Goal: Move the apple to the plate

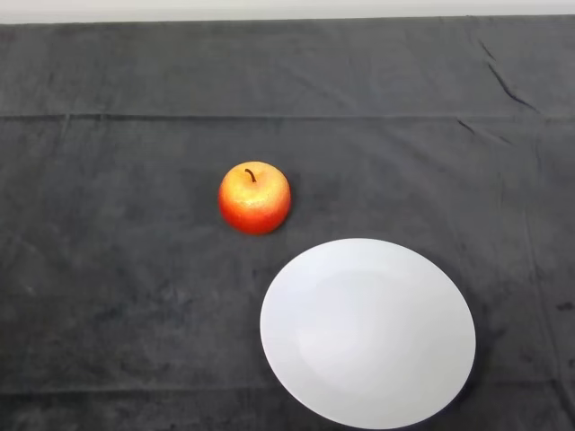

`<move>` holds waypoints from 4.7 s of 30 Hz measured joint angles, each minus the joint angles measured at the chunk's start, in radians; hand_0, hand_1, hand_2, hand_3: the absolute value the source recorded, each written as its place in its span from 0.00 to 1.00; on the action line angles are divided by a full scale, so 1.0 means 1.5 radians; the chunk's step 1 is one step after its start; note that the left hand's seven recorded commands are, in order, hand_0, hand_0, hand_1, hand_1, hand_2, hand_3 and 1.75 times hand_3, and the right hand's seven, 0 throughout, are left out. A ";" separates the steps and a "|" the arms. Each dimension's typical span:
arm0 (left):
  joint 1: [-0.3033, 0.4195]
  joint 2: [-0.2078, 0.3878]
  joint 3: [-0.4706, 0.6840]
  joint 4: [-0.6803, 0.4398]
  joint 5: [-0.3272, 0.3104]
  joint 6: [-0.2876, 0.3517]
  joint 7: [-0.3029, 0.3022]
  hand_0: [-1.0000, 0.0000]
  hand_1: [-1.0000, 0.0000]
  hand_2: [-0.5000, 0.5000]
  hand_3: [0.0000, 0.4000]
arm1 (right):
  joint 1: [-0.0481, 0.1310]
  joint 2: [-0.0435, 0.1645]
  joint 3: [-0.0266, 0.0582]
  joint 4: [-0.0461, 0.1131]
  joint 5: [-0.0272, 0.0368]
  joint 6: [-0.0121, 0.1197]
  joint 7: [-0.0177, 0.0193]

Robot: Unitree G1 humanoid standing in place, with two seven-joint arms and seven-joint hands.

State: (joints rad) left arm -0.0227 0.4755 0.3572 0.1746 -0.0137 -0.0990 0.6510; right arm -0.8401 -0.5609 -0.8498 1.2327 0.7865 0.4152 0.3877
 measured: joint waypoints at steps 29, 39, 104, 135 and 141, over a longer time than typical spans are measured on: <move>-0.112 -0.047 -0.199 -0.127 0.080 0.204 -0.063 1.00 1.00 0.50 0.00 | 0.000 0.000 0.0002 0.000 0.0000 0.000 -0.0004; -0.136 -0.058 -0.268 -0.142 0.102 0.234 -0.084 1.00 1.00 0.50 0.00 | 0.000 0.000 0.0003 0.000 0.0000 0.000 -0.0005; -0.399 -0.154 -0.542 0.180 0.029 0.226 -0.140 0.00 0.00 0.50 1.00 | 0.000 0.000 0.0004 -0.002 0.0000 0.000 -0.0009; -0.419 -0.153 -0.606 -0.084 0.055 0.474 -0.125 0.00 0.00 0.50 1.00 | 0.000 0.000 0.0004 -0.002 0.0000 0.000 -0.0009; -0.419 -0.154 -0.657 -0.146 0.074 0.526 -0.124 0.00 0.00 0.50 1.00 | 0.000 0.000 0.0004 -0.002 0.0000 0.000 -0.0009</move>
State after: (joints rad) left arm -0.6507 0.2450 -0.6290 -0.0447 0.0971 0.6900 0.4647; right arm -0.8400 -0.5605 -0.8492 1.2294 0.7865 0.4152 0.3864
